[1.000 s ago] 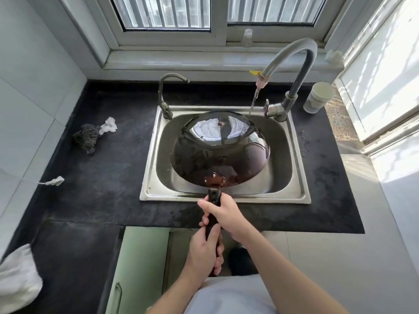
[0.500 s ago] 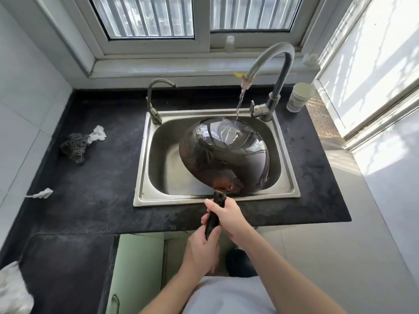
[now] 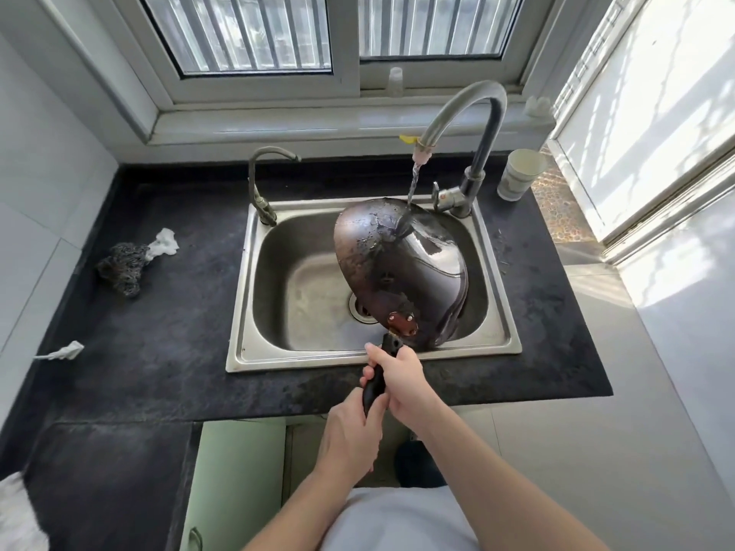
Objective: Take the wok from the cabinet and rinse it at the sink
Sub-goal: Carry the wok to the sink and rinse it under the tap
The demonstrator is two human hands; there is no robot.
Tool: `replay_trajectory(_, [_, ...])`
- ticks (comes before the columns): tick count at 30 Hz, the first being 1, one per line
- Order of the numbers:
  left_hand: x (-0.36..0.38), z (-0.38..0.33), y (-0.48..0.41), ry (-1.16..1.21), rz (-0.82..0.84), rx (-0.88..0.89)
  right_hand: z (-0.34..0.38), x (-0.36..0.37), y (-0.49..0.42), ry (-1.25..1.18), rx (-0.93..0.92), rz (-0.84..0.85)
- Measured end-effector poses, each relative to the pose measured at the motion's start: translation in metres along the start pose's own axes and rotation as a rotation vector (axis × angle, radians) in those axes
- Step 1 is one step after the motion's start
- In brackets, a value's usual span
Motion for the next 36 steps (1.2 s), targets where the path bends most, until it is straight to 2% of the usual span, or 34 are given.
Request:
replay_trajectory(6, [-0.003, -0.013, -0.004, -0.025, -0.059, 0.027, 0.012, 0.004, -0.003, -0.125, -0.03, 0.096])
replay_trajectory(9, [0.002, -0.015, -0.006, 0.064, -0.009, -0.038, 0.015, 0.007, -0.004, -0.194, -0.03, 0.181])
replay_trajectory(11, [0.012, -0.009, -0.006, 0.261, 0.096, -0.155, 0.016, 0.008, -0.003, -0.221, -0.033, 0.236])
replay_trajectory(14, [0.039, 0.0, 0.007, 0.69, 0.365, -0.44, 0.019, 0.008, 0.0, -0.25, -0.041, 0.281])
replay_trajectory(16, [0.051, -0.003, 0.015, 0.82, 0.474, -0.538, 0.02, 0.008, 0.0, -0.272, -0.035, 0.288])
replay_trajectory(21, [0.048, -0.007, 0.01, 0.693, 0.305, -0.454, 0.02, 0.002, -0.001, -0.248, 0.004, 0.267])
replay_trajectory(26, [0.028, -0.006, 0.009, 0.471, 0.103, -0.238, 0.01, -0.005, -0.001, 0.059, -0.004, 0.113])
replay_trajectory(30, [0.004, -0.001, 0.015, 0.207, -0.074, -0.101, 0.008, 0.005, 0.004, 0.176, -0.055, 0.131])
replay_trajectory(33, [0.003, -0.004, 0.018, 0.304, -0.038, -0.111, 0.012, 0.014, 0.008, 0.138, -0.071, 0.212])
replay_trajectory(36, [0.022, -0.008, 0.021, 0.635, 0.145, -0.221, 0.021, 0.019, 0.01, 0.113, -0.104, 0.26])
Point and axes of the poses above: each hand's wrist, its own y-axis away from the middle knuckle, its own x-axis out of the palm, z = x × y, the point moved 10 cm from there along -y, towards the middle knuckle, and after that the axes turned 7 degrees about -x, right-handed, at the moved point
